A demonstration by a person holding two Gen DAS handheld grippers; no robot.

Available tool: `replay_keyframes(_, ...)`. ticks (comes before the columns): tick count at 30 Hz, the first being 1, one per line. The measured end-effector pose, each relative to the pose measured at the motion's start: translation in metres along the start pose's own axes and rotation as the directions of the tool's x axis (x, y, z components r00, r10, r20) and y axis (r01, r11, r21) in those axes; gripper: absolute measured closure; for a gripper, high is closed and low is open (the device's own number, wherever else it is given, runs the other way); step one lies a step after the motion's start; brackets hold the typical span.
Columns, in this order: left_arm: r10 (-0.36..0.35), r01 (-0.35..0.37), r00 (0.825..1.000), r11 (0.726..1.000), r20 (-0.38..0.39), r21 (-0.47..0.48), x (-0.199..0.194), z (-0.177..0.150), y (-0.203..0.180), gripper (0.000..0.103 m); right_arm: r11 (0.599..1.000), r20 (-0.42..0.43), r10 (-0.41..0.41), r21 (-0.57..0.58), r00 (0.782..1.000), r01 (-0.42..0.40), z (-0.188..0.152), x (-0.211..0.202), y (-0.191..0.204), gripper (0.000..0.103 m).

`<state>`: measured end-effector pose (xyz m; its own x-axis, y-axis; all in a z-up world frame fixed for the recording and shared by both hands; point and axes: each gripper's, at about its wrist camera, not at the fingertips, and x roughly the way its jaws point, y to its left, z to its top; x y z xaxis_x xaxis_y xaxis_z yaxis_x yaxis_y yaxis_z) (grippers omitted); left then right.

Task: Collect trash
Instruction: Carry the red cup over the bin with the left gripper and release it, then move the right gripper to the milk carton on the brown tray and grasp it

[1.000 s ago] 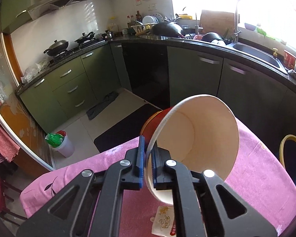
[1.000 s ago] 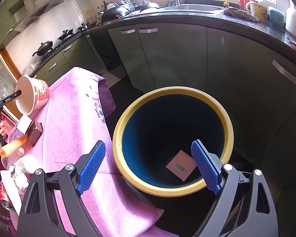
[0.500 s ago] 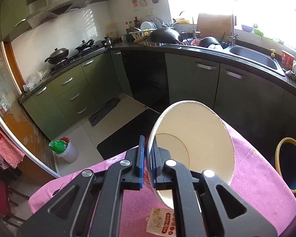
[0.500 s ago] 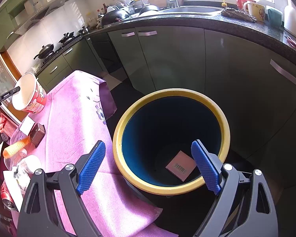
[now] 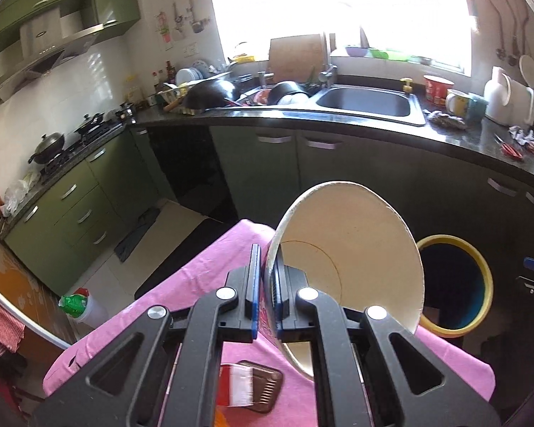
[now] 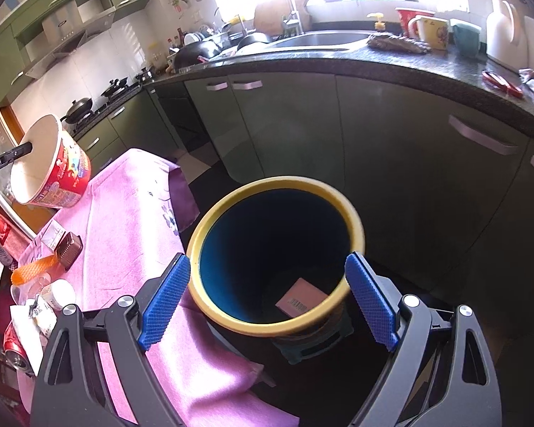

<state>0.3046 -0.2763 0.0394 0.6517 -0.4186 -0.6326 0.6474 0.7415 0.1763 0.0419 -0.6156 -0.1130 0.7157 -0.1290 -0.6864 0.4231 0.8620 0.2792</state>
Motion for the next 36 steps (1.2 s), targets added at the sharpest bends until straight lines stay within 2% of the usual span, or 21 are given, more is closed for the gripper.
replay_keyframes(4,-0.100,0.102,0.995,0.993,-0.030,0.063,0.008,0.011,-0.068,0.097,1.000,0.035,-0.009,0.017,0.999,0.009,-0.005,-0.020,-0.019,0.015)
replay_keyframes(7,-0.181,0.187,0.981,0.978,-0.070,0.092,0.022,0.019,-0.119,0.097,0.999,0.046,-0.014,0.037,0.999,0.012,-0.010,-0.031,-0.035,0.015)
replay_keyframes(10,-0.231,0.242,0.968,0.963,-0.100,0.119,0.039,0.019,-0.160,0.097,0.998,0.047,-0.020,0.059,0.999,0.017,-0.015,-0.038,-0.052,0.015)
replay_keyframes(14,-0.258,0.278,0.956,0.950,-0.143,0.145,0.071,0.019,-0.204,0.097,0.996,0.049,-0.027,0.088,0.998,0.022,-0.021,-0.043,-0.070,0.015)
replay_keyframes(18,-0.251,0.279,0.947,0.953,-0.201,0.122,0.109,0.017,-0.229,0.094,0.994,0.046,-0.025,0.111,0.999,0.020,-0.025,-0.043,-0.081,0.015)
replay_keyframes(20,-0.246,0.273,0.945,0.956,-0.214,0.105,0.116,0.016,-0.231,0.089,0.993,0.040,-0.022,0.115,0.999,0.017,-0.026,-0.041,-0.082,0.015)
replay_keyframes(22,-0.255,0.278,0.946,0.956,-0.199,0.096,0.113,0.018,-0.227,0.079,0.993,0.034,-0.020,0.115,0.999,0.016,-0.025,-0.038,-0.082,0.015)
replay_keyframes(24,-0.252,0.273,0.952,0.956,-0.174,0.106,0.101,0.021,-0.222,0.078,0.994,0.028,-0.022,0.109,0.999,0.019,-0.026,-0.037,-0.079,0.015)
replay_keyframes(30,-0.281,0.290,0.952,0.955,-0.121,0.061,0.046,0.026,-0.181,0.076,0.996,0.020,-0.007,0.087,1.000,0.005,-0.022,-0.030,-0.065,0.015)
replay_keyframes(34,-0.294,0.295,0.953,0.956,-0.069,0.003,-0.003,0.013,-0.138,0.065,0.999,0.012,0.011,0.045,1.000,-0.012,-0.017,-0.026,-0.047,0.015)
replay_keyframes(36,-0.285,0.284,0.958,0.958,-0.040,-0.032,-0.028,0.001,-0.111,0.064,1.000,0.007,0.018,0.020,1.000,-0.018,-0.014,-0.024,-0.035,0.015)
